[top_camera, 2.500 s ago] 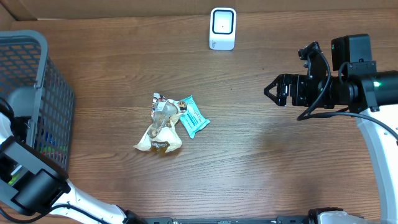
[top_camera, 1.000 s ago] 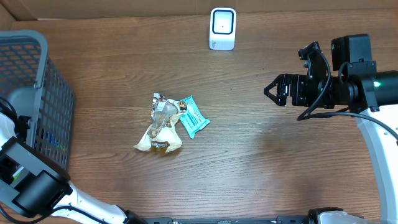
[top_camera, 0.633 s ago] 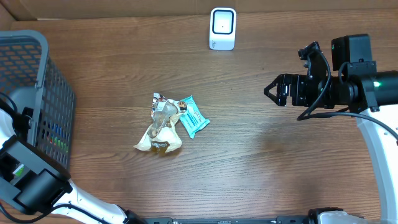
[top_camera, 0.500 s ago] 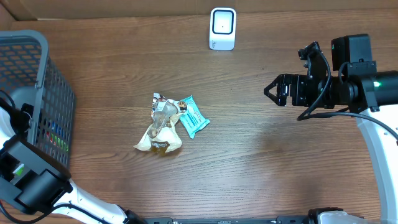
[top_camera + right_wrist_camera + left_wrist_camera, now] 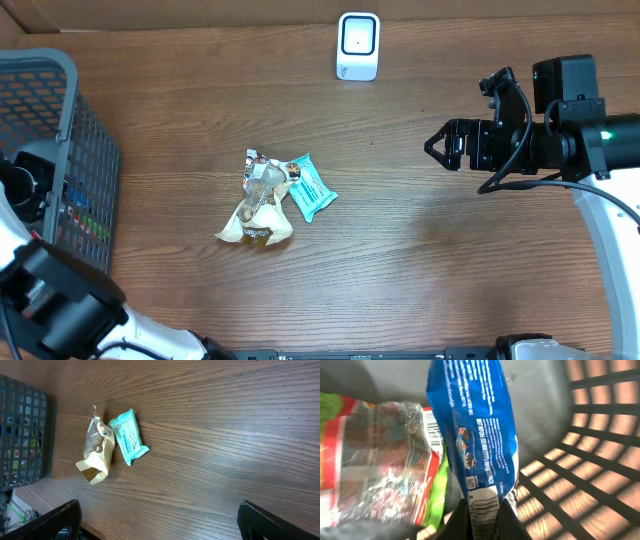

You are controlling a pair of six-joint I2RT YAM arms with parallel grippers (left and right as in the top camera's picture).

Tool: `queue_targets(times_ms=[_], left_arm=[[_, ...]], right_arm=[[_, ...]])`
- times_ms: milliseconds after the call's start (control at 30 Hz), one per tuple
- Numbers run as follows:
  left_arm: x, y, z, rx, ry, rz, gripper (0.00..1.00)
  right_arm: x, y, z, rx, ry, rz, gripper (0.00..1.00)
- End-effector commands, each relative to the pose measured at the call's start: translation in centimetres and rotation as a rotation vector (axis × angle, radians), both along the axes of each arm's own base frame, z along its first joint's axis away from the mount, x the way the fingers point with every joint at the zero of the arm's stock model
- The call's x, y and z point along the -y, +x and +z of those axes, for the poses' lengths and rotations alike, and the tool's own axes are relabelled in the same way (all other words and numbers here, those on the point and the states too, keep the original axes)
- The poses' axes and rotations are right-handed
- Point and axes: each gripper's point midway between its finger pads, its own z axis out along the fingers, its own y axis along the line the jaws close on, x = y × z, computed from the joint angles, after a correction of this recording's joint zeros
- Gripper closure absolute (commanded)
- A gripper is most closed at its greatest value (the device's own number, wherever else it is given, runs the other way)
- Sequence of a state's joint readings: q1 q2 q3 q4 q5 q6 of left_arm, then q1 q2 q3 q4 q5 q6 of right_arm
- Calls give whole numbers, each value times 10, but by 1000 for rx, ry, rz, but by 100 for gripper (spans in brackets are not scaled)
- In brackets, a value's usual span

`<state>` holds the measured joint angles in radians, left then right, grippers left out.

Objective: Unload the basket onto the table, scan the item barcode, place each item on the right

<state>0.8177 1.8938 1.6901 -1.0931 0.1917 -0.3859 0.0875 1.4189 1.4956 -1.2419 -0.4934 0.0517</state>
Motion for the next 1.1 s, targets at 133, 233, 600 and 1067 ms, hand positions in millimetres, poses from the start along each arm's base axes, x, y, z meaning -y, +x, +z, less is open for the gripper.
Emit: queue_targets(times_ms=[133,233,600,1067], left_arm=[[6,2,53,93,88,-32,96],[9,-1,60,97,93,-32,96],[15,-15,109,162,210,-20,96],[17,-30,125,167,242,15,96]], right_arm=[[-3,-1,1,3,9,10,0],[-3,-1,1,4,9,10,0],[-3,-1,1,4,9,10,0],[-3,-1,1,4,9,10,0]])
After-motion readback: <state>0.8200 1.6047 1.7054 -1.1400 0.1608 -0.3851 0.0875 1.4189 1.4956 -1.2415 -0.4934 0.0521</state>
